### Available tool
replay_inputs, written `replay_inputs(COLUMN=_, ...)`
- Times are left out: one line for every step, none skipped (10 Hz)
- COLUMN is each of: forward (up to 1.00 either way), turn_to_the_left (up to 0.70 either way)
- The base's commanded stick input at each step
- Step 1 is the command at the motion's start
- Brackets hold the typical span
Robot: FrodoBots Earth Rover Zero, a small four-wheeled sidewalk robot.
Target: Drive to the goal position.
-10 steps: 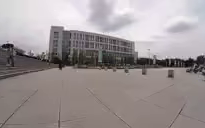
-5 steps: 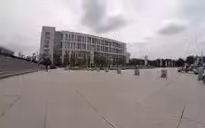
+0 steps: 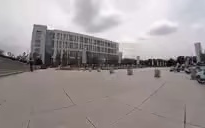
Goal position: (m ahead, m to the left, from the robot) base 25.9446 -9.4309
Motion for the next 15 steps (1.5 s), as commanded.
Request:
replay_inputs(forward=0.45, turn_to_the_left=-0.27)
replay_inputs(forward=0.45, turn_to_the_left=-0.27)
replay_inputs(forward=0.45, turn_to_the_left=-0.27)
replay_inputs(forward=0.45, turn_to_the_left=-0.27)
replay_inputs(forward=0.45, turn_to_the_left=-0.27)
replay_inputs(forward=0.45, turn_to_the_left=-0.18)
replay_inputs(forward=0.45, turn_to_the_left=-0.04)
replay_inputs(forward=0.45, turn_to_the_left=0.00)
replay_inputs(forward=0.45, turn_to_the_left=0.00)
replay_inputs(forward=0.45, turn_to_the_left=0.00)
replay_inputs(forward=0.45, turn_to_the_left=0.00)
replay_inputs(forward=0.45, turn_to_the_left=0.00)
replay_inputs(forward=0.45, turn_to_the_left=0.00)
replay_inputs(forward=0.45, turn_to_the_left=0.00)
replay_inputs(forward=0.45, turn_to_the_left=0.00)
